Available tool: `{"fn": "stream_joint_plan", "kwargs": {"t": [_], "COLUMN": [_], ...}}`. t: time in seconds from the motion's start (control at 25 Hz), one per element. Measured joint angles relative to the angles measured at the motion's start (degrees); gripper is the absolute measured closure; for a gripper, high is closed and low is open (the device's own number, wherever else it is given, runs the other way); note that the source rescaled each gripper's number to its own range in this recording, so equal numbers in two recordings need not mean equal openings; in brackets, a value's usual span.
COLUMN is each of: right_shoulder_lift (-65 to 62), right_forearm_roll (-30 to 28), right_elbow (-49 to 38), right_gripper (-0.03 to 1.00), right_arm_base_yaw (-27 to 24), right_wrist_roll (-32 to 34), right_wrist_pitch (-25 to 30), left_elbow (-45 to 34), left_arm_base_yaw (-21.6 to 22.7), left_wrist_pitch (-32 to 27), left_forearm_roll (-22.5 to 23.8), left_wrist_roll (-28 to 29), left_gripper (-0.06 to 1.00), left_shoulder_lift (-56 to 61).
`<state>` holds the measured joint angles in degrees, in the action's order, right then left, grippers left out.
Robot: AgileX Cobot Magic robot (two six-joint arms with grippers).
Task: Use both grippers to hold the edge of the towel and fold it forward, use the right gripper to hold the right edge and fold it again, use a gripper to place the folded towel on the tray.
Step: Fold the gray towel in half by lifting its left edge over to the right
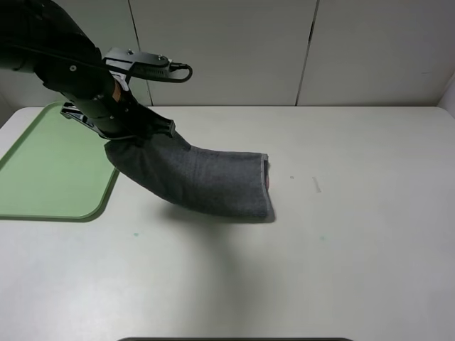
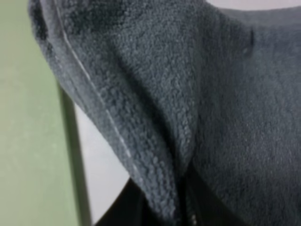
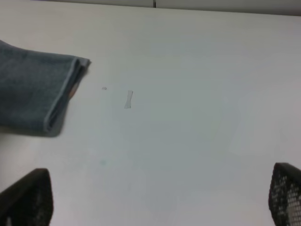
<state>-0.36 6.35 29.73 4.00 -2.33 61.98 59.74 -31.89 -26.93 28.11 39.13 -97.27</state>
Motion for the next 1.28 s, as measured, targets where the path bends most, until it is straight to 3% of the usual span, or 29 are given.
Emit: {"fn": "stream_joint_plan", "kwargs": {"t": [0.36, 1.0, 1.28], "right_shoulder_lift": [0.0, 0.0, 0.0], "right_forearm_roll": [0.0, 0.0, 0.0], "right_elbow": [0.0, 0.0, 0.0], "right_gripper": [-0.03, -0.03, -0.03], "right_arm_base_yaw": [0.0, 0.0, 0.0], "right_wrist_roll": [0.0, 0.0, 0.0], "right_wrist_pitch": [0.0, 0.0, 0.0], "left_elbow": [2.3, 5.0, 5.2], "left_arm_base_yaw": [-2.0, -11.4, -15.2], "left_wrist_pitch": [0.2, 2.6, 3.7], "left_forearm_roll": [-0.5, -0.9, -1.7], "left_wrist_roll": [-0.8, -1.0, -1.1], "left_gripper": [0.86, 0.86, 0.86], "left_shoulder_lift": [0.5, 0.4, -5.0]}}
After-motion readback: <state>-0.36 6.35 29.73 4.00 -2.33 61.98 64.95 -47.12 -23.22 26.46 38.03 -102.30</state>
